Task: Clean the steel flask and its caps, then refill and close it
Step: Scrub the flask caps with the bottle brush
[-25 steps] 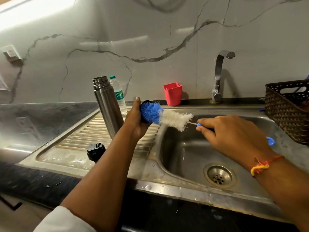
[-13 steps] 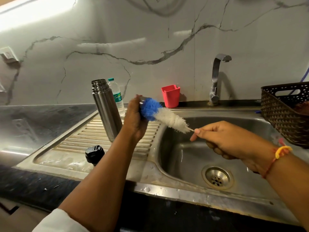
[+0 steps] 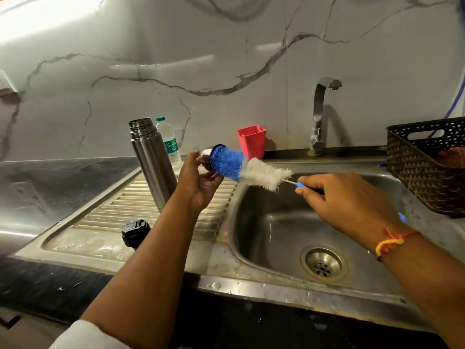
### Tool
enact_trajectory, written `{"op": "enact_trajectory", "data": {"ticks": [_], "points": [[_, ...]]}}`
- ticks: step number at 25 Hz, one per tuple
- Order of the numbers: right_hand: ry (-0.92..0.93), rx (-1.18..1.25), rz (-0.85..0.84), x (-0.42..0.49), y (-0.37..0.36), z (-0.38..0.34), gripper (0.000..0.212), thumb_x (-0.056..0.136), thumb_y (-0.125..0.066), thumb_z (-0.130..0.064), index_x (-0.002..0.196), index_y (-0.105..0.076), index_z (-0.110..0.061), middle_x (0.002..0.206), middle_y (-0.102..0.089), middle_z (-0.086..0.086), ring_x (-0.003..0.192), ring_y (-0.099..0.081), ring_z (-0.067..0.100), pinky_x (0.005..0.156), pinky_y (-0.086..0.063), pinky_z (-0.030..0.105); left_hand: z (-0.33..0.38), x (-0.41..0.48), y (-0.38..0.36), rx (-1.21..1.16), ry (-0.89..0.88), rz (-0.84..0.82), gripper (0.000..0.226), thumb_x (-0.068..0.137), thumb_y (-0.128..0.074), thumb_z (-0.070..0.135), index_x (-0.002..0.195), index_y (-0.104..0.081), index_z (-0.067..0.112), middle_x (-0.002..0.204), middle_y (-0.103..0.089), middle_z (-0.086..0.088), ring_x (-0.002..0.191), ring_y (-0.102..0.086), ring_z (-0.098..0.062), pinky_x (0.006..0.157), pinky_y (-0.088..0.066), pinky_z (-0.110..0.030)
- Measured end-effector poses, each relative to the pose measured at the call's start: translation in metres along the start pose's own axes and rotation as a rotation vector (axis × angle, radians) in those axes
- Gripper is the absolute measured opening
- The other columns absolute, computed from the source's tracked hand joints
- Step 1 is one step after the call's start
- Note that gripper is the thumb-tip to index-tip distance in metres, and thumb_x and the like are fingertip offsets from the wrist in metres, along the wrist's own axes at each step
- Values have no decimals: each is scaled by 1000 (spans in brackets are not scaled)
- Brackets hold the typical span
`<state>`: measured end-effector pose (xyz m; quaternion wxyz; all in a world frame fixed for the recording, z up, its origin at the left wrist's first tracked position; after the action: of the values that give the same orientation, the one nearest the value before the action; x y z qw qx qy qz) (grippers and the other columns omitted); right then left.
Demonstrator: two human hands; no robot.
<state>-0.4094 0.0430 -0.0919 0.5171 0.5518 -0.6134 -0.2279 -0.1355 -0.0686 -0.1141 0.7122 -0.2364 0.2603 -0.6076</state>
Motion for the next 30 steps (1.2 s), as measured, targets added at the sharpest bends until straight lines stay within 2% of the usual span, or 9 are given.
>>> {"op": "enact_trajectory", "data": {"ticks": [2, 4, 7, 9, 12, 14, 18, 26, 30], "points": [[81, -109, 15, -1, 0, -6, 31, 97, -44, -52, 117, -64, -38, 72, -62, -12, 67, -56, 9, 63, -53, 35, -3, -3, -2, -27, 55, -41, 52, 99, -56, 54, 115, -63, 5, 119, -69, -22, 113, -68, -36, 104, -53, -51], [107, -117, 19, -2, -1, -11, 32, 97, -44, -52, 116, -65, -38, 75, -64, -12, 70, -57, 9, 65, -54, 34, -7, -1, -3, 31, 55, -63, 58, 99, -53, 57, 124, -61, 5, 123, -69, -20, 112, -69, -34, 100, -55, -49], [4, 248, -120, -3, -2, -12, 27, 96, -52, -46, 103, -73, -31, 67, -64, -10, 61, -56, 3, 60, -49, 26, 0, -1, 0, -4, -44, -67, 42, 103, -53, 47, 119, -60, 9, 118, -69, -16, 111, -69, -30, 93, -59, -45], [-148, 542, -303, -6, -4, -11, 28, 96, -53, -44, 93, -76, -28, 56, -50, -4, 46, -42, 5, 46, -36, 24, 2, -2, 0, -13, -126, -137, 33, 104, -52, 42, 113, -60, 11, 116, -68, -16, 112, -69, -30, 92, -59, -43], [-420, 975, -538, -13, -5, -13, 32, 97, -52, -40, 101, -73, -15, 57, -35, -3, 46, -22, 8, 42, -14, 22, -2, -10, -11, 95, -171, -232, 24, 104, -54, 35, 97, -64, 14, 96, -70, -9, 94, -70, -23, 95, -56, -42], [-513, 1120, -620, -15, -4, -10, 35, 96, -55, -38, 107, -70, -9, 59, -32, -4, 48, -19, 7, 43, -11, 21, 5, -8, -10, 96, -230, -224, 19, 102, -57, 31, 93, -64, 16, 89, -68, -6, 90, -67, -21, 94, -54, -41], [-591, 1139, -713, -14, -7, -4, 36, 94, -58, -39, 108, -71, -8, 59, -31, -5, 45, -20, 4, 35, -15, 15, 10, -10, -9, 150, -275, -236, 10, 98, -62, 27, 99, -62, 17, 95, -63, -7, 96, -62, -24, 93, -53, -40], [-583, 1081, -667, -14, -8, -3, 35, 96, -55, -39, 107, -71, -10, 58, -31, -5, 47, -19, 5, 38, -14, 17, 8, -13, -14, 186, -258, -225, 14, 101, -59, 30, 102, -63, 16, 91, -62, -5, 88, -63, -20, 90, -53, -39], [-335, 695, -496, -7, -1, 1, 30, 98, -51, -41, 95, -75, -23, 51, -41, -6, 43, -31, 9, 42, -23, 21, 14, -10, -9, 20, -240, -136, 20, 104, -56, 35, 99, -64, 17, 86, -71, -4, 91, -68, -19, 99, -52, -42]]}}
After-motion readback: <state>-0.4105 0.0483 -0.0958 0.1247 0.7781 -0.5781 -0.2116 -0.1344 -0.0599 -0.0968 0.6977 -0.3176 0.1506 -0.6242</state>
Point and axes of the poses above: each hand's wrist, its own x-axis towards the middle knuckle, its own y-axis out of the back of the hand, z = x × y, the point moved 3 cm from there along x, towards the middle knuckle
